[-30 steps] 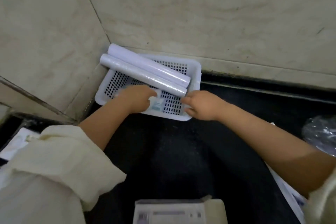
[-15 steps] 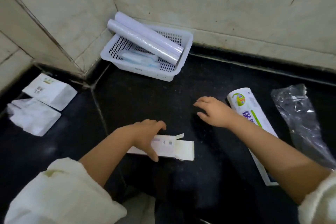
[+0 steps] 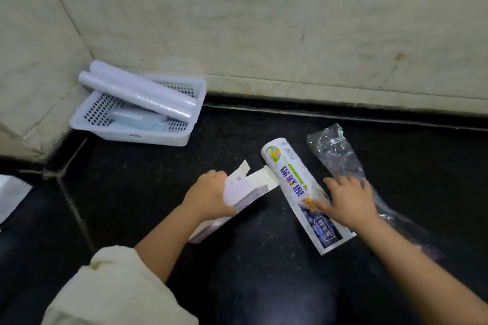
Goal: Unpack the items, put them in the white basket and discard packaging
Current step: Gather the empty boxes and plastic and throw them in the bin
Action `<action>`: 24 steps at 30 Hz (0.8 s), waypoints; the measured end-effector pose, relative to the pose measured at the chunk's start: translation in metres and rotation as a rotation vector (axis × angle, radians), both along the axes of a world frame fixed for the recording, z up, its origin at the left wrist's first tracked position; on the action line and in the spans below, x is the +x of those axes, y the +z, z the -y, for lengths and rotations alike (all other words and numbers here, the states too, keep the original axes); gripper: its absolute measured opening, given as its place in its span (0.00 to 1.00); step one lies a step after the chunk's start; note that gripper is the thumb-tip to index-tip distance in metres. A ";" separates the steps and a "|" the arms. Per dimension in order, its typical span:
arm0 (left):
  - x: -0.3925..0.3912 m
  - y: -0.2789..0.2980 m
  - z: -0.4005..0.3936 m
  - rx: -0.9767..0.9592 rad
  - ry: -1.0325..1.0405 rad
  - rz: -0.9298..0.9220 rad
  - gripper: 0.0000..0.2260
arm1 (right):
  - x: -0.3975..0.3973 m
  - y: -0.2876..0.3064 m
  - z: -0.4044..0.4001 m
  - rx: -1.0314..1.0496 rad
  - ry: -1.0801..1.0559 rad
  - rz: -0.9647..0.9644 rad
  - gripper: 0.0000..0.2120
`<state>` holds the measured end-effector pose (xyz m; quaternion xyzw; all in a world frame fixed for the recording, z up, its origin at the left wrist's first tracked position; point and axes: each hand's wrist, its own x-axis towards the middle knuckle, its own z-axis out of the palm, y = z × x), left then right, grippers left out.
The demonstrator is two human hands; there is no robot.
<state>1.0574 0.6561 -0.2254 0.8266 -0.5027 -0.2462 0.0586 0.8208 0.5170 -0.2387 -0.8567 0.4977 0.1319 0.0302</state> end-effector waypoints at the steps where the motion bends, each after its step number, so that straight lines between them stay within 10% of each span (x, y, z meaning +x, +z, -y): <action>1: -0.006 0.000 0.009 -0.005 0.022 -0.005 0.24 | -0.004 -0.002 -0.003 0.003 -0.005 0.005 0.27; 5: -0.024 -0.001 0.038 -0.047 0.041 -0.013 0.22 | -0.020 0.001 -0.006 -0.057 -0.093 0.125 0.22; 15: -0.042 -0.005 0.080 -0.026 -0.035 -0.077 0.24 | -0.076 0.012 0.012 0.184 -0.191 -0.326 0.15; 19: -0.044 -0.003 0.091 -0.049 -0.065 -0.067 0.26 | -0.072 0.014 0.006 0.063 -0.232 -0.145 0.14; 24: -0.047 -0.007 0.099 -0.013 -0.095 -0.052 0.28 | -0.047 -0.006 -0.024 0.200 -0.205 -0.048 0.32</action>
